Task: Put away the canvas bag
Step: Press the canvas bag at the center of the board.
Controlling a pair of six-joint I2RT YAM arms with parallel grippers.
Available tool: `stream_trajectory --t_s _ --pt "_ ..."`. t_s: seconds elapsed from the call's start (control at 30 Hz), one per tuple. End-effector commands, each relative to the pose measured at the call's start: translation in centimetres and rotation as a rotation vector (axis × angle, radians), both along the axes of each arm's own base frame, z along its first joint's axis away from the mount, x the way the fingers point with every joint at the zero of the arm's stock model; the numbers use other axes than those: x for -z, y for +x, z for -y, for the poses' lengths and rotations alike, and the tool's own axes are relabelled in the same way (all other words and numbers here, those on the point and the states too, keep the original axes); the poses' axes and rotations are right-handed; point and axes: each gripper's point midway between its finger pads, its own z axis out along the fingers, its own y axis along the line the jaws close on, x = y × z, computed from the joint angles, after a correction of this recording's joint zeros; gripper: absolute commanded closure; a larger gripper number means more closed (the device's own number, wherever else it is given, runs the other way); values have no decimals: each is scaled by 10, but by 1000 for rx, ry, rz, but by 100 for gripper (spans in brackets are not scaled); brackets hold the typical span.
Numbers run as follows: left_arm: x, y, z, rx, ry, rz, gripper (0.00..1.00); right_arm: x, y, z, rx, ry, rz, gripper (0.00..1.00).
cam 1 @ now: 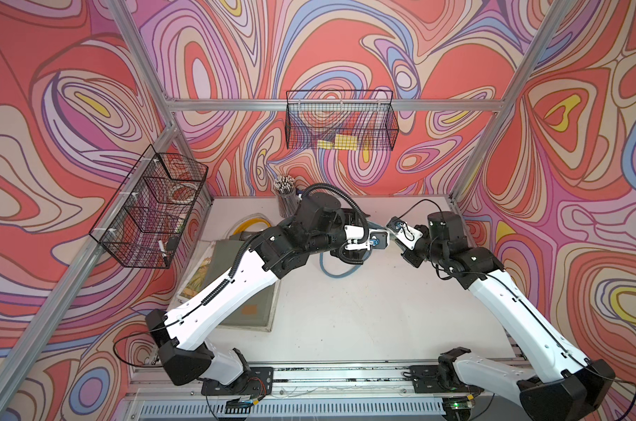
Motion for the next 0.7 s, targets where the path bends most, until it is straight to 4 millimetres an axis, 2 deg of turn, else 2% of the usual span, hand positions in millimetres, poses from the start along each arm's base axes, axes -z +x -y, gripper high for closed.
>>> stream_trajectory --t_s 0.0,0.2,0.37,0.67 --pt "13 9 -7 -55 132 15 22 -18 3 2 4 -17 44 100" --pt "27 19 -4 -91 170 -15 25 -22 4 1 10 -17 44 100" --pt "40 21 -6 -117 202 -58 38 -28 5 1 16 -4 47 100" --pt "45 44 -13 -215 176 -93 63 -33 2 -6 0 43 39 100"
